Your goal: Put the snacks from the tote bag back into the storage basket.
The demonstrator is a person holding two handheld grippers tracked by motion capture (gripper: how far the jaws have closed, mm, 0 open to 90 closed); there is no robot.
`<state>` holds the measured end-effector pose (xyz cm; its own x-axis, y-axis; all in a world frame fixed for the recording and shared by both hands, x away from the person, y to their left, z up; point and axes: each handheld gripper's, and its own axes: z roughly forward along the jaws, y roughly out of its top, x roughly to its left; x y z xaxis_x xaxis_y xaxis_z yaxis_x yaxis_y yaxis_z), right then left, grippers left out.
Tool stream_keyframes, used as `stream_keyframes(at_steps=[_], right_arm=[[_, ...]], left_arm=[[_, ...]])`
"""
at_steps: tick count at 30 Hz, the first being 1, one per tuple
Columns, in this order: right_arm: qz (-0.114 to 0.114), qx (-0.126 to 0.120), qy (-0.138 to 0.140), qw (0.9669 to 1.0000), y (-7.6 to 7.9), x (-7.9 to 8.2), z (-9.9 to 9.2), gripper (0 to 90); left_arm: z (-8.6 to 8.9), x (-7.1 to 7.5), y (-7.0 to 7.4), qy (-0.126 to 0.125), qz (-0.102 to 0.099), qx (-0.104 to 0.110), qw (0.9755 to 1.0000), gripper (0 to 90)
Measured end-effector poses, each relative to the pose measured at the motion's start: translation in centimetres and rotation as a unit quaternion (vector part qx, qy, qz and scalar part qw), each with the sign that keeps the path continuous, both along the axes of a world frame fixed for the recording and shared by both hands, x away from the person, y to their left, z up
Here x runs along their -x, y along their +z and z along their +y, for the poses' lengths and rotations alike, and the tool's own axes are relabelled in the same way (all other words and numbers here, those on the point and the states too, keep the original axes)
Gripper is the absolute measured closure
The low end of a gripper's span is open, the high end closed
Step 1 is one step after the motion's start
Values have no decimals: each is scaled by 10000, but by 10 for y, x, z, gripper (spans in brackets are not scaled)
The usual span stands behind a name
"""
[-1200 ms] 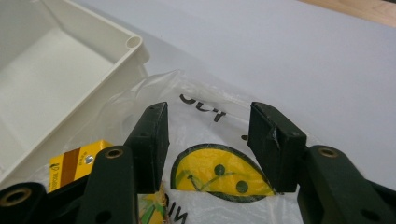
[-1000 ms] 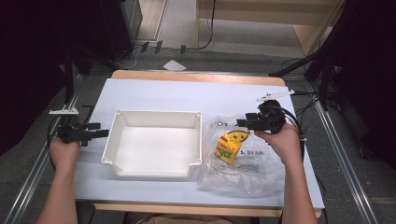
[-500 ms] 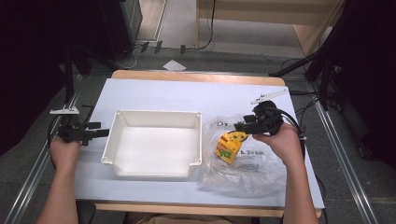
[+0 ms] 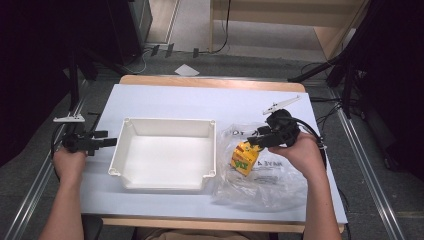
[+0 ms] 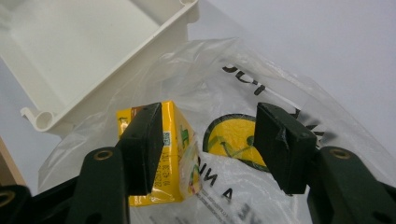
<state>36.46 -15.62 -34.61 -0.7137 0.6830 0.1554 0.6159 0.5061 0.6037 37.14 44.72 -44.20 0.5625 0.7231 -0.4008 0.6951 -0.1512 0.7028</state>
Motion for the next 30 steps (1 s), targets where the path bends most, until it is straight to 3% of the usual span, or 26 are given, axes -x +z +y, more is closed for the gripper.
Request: stream_keyframes(at_steps=[10,14,30], right_arm=[[91,121,199,9997,-1,3,6,436],[194,158,291,9993,-2,4,9,436],[433,304,521,9972,-6,6,19,420]], left_arm=[[0,-1,-1,35,6,5,10000,149],[-2,-1,-1,72,-80,-136,9998,150],[-2,0,0,190,-162,-263,9993,150]])
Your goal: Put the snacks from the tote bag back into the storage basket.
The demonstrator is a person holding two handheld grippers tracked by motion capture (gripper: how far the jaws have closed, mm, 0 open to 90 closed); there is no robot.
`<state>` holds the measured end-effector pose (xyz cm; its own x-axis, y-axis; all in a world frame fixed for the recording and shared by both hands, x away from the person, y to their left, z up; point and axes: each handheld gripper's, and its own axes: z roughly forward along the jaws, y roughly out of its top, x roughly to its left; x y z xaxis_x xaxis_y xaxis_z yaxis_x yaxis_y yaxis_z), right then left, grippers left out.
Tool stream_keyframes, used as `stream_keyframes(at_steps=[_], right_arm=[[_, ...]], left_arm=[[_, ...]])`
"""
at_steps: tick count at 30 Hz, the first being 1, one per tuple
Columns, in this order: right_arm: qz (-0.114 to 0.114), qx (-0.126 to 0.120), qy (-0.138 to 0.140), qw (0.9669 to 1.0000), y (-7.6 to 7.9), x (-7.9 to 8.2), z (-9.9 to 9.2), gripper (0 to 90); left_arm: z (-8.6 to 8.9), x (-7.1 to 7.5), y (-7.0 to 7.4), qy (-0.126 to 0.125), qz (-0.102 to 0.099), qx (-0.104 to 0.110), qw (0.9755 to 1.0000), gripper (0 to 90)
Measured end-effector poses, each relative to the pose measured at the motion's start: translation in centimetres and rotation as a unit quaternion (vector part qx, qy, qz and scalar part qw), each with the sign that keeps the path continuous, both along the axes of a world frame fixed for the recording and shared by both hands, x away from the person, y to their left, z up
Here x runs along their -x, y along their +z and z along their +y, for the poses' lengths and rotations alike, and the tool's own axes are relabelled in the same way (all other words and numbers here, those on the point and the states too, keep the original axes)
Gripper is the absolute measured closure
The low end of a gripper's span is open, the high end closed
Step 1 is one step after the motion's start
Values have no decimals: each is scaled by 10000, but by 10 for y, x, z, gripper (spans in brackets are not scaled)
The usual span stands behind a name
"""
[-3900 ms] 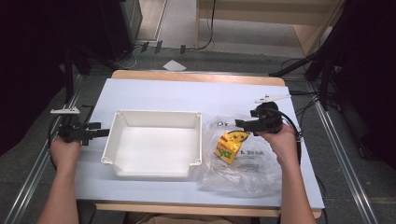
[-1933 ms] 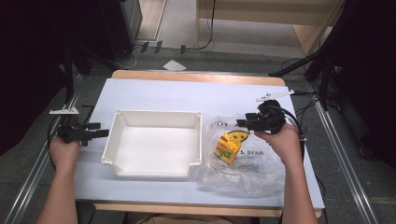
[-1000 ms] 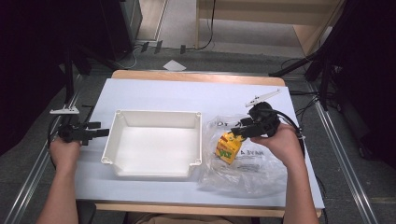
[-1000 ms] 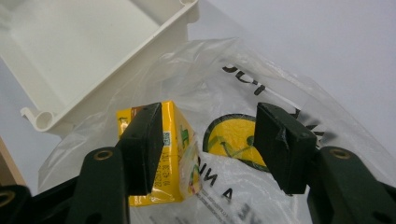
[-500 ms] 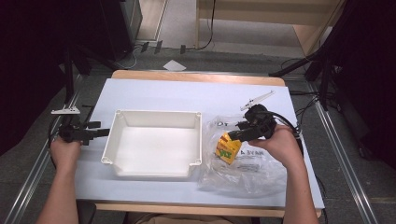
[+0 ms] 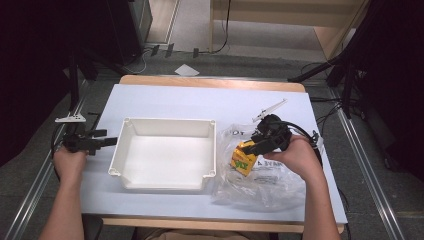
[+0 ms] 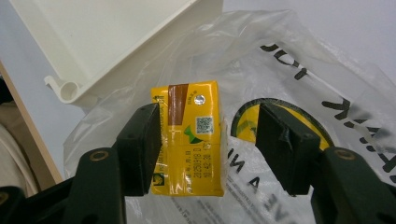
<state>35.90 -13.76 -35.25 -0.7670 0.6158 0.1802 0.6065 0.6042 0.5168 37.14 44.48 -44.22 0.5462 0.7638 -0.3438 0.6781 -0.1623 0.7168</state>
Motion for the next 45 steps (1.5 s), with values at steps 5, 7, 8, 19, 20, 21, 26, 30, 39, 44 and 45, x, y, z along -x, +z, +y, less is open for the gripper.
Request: stream_keyframes(at_steps=[5,7,8,19,20,21,26,30,39,44,45], right_arm=[[53,20,117,9999,-2,1,5,408],[69,40,169,9998,-2,2,6,399],[69,40,169,9998,-2,2,6,399],[237,276,246,9990,-13,0,13,367],[237,276,246,9990,-13,0,13,367],[262,297,251,9989,-14,-1,13,366],[313,399,279,9983,-19,-2,16,366],[343,435,273,9981,-23,-3,18,366],[437,564,322,9969,-35,-6,25,373],[480,644,367,9961,-41,-7,29,381],[479,674,379,9959,-42,-7,29,382]], left_arm=[[0,0,0,162,4,-134,9998,149],[0,0,0,175,10,-153,9997,149],[0,0,0,215,14,-173,9996,149],[-1,0,1,385,-118,-340,9986,149],[-2,1,1,382,-182,-388,9983,149],[-2,1,1,346,-222,-423,9983,149],[-3,2,1,273,-398,-504,9976,149],[-3,3,1,255,-539,-532,9968,148],[-3,4,1,349,-580,-486,9965,149],[-3,3,1,357,-522,-462,9969,149],[-3,3,1,338,-496,-468,9971,149]])
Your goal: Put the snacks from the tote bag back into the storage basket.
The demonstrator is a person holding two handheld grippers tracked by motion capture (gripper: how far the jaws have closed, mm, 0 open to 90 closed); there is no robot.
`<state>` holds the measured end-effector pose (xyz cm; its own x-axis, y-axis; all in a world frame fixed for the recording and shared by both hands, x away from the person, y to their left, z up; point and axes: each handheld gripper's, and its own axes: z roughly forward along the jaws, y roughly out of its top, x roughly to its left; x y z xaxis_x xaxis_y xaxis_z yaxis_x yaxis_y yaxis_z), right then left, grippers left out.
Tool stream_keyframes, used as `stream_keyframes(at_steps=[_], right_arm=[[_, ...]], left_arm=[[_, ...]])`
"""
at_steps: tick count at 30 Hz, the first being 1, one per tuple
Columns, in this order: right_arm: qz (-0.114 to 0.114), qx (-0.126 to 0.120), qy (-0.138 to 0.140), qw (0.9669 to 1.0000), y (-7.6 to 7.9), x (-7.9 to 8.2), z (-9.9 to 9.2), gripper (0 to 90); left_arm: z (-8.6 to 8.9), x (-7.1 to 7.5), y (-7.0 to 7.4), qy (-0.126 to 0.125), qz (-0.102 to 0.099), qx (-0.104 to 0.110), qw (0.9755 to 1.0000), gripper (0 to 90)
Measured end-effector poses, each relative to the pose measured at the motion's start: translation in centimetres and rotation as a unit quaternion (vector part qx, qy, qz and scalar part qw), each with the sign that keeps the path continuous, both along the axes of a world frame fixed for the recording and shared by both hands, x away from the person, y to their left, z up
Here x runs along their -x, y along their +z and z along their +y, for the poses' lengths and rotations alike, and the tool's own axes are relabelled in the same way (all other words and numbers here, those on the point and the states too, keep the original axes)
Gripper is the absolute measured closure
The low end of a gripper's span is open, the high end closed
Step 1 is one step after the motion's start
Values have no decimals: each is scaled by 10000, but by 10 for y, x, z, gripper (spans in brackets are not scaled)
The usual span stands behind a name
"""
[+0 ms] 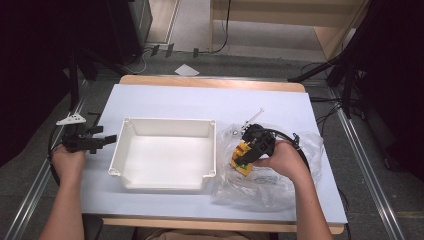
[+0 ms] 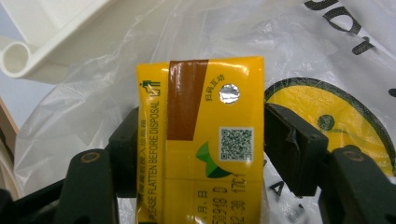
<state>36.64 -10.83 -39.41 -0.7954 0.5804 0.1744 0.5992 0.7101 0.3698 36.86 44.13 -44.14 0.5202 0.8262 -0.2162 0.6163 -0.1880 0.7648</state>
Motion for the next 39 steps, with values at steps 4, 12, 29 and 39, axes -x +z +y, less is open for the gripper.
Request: stream_keyframes(at_steps=[4,12,29,39], right_arm=[[9,2,-25,10000,-2,-1,1,393],[0,15,103,9999,-9,-1,5,402],[-302,22,221,9993,-6,1,8,522],[-261,250,89,9993,0,0,11,539]], left_arm=[[-2,-1,-1,-60,88,-77,9999,152],[-1,-1,-2,-43,201,-74,9998,153],[-2,-2,-2,-92,202,-72,9997,156],[-2,-2,-2,-87,199,-62,9997,157]])
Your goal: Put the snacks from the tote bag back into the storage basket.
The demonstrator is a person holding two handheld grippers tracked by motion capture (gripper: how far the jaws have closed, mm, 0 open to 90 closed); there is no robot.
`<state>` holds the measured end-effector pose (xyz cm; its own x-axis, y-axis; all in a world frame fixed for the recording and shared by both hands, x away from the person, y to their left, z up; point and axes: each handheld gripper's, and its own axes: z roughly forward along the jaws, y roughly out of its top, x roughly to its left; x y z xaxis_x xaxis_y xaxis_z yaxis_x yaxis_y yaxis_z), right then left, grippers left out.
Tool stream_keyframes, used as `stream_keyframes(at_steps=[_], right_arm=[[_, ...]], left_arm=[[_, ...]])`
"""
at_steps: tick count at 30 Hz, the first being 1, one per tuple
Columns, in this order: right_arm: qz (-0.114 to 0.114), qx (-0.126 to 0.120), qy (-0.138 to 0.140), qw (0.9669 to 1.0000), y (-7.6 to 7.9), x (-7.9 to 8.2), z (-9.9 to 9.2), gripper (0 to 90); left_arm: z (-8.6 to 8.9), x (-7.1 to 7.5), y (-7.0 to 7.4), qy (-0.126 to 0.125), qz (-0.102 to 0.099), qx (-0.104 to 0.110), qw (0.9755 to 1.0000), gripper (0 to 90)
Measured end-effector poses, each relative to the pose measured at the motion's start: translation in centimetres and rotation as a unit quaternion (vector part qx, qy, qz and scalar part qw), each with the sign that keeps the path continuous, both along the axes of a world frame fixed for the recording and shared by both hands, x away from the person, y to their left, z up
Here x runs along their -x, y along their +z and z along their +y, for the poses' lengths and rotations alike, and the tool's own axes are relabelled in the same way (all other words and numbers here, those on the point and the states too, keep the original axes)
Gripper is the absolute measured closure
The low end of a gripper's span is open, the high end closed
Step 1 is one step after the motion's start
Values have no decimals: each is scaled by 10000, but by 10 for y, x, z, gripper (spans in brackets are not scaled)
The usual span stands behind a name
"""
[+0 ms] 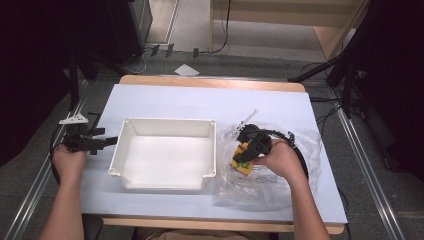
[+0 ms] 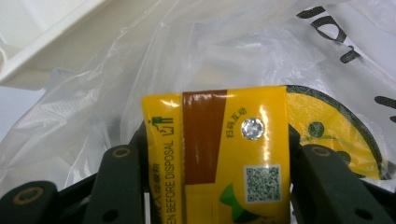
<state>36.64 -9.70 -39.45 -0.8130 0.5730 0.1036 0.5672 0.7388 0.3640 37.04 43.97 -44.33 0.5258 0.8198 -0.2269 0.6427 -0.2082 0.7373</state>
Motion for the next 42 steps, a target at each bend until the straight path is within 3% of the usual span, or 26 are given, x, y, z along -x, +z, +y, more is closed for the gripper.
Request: stream_keyframes(at_steps=[12,23,42], right_arm=[[95,-34,-141,9998,10,1,-7,547],[-155,-141,-240,9995,34,8,-17,549],[-394,-469,-541,9967,56,10,-36,549]], left_arm=[[0,0,0,-38,17,4,10000,159],[-1,0,0,-36,15,7,10000,159],[-2,-1,-1,-81,30,2,10000,159]])
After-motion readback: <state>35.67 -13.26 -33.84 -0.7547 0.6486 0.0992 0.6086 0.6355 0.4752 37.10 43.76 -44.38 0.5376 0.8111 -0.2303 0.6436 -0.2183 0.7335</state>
